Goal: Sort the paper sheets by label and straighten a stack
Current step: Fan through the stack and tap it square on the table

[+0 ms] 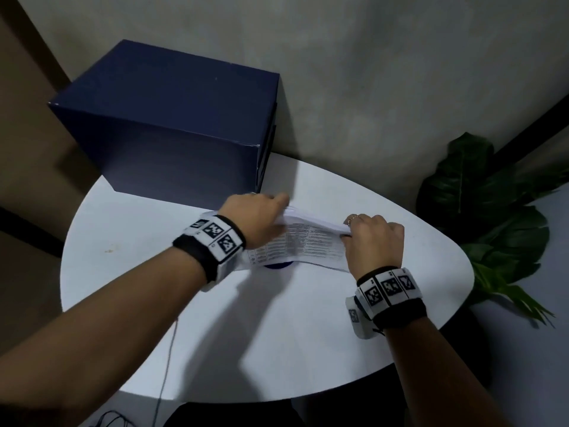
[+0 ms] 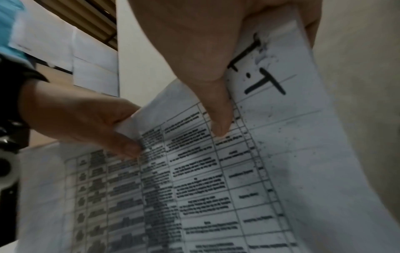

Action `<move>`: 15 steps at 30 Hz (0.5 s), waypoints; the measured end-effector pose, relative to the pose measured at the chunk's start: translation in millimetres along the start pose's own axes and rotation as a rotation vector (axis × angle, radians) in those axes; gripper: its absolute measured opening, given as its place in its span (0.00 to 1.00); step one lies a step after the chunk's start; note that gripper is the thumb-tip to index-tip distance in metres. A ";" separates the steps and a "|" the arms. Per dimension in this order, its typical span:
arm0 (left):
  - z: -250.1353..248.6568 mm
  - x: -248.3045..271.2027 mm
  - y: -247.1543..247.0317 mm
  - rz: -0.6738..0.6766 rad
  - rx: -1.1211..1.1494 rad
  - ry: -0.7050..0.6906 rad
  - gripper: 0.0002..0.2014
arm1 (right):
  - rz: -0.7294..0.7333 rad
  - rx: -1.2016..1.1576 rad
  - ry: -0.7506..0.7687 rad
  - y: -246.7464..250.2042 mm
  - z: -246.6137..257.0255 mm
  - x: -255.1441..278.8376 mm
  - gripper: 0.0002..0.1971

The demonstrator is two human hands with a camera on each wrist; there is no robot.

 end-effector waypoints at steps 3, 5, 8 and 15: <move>-12.2 -1.0 10.0 -0.104 0.111 0.032 0.08 | -0.309 0.054 0.042 44.5 -1.3 -4.9 0.20; 1.6 3.0 18.2 -0.185 0.310 0.095 0.07 | -0.421 -0.014 -0.065 72.2 -12.7 -1.3 0.32; 30.2 9.6 27.8 -0.264 0.758 0.120 0.08 | -0.586 -0.360 -0.301 72.6 -36.4 8.0 0.53; 25.7 10.1 24.4 -0.126 1.418 0.102 0.14 | -0.547 -1.404 -0.395 33.8 -35.8 -15.2 0.12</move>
Point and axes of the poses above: each hand's wrist, its own x-axis away from the middle knuckle, its own y-axis out of the back of the hand, z = x × y, the point moved 5 cm from there along -x, towards the middle knuckle, and after that the axes turned 14 degrees about y, right-handed, at the moved point
